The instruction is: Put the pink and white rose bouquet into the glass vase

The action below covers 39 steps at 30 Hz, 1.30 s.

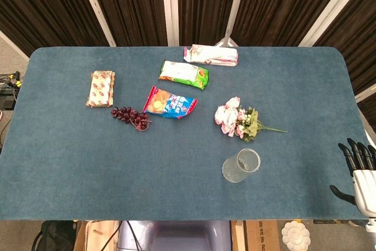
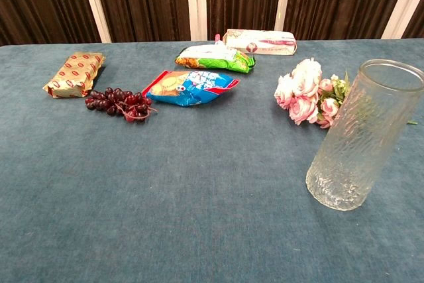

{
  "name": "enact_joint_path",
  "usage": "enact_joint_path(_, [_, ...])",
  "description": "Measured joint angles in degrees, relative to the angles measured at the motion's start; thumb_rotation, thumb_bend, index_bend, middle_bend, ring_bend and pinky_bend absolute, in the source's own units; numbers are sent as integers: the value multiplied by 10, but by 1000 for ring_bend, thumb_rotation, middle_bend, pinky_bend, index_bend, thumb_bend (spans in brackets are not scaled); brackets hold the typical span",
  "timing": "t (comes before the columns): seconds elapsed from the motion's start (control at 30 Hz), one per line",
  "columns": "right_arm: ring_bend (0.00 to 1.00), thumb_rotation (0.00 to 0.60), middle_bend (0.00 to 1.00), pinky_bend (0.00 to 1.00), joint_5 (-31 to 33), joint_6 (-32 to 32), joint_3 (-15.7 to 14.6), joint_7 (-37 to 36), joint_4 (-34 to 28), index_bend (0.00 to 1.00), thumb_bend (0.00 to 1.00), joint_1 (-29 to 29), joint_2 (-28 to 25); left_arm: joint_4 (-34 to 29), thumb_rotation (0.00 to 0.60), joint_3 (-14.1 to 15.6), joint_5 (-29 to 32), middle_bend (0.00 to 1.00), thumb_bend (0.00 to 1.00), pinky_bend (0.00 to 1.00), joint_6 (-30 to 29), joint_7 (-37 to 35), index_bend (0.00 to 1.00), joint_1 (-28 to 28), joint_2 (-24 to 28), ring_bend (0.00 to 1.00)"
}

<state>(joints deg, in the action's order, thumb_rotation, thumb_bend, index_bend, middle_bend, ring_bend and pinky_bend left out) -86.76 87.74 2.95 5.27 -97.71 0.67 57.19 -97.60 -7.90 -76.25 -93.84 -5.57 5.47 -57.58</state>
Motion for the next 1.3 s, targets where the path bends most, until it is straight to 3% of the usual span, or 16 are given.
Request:
enact_joint_path(1.03, [31, 600, 53, 0, -9, -17, -7, -32, -4, 113, 127, 6, -8, -5, 600, 2, -9, 0, 188, 0, -15, 3, 97, 7, 0, 0])
enact_joint_path(1.3, [32, 600, 53, 0, -20, -82, -8, -92, -9, 113, 111, 45, -22, -10, 600, 8, -18, 0, 188, 0, -26, 10, 96, 14, -1, 0])
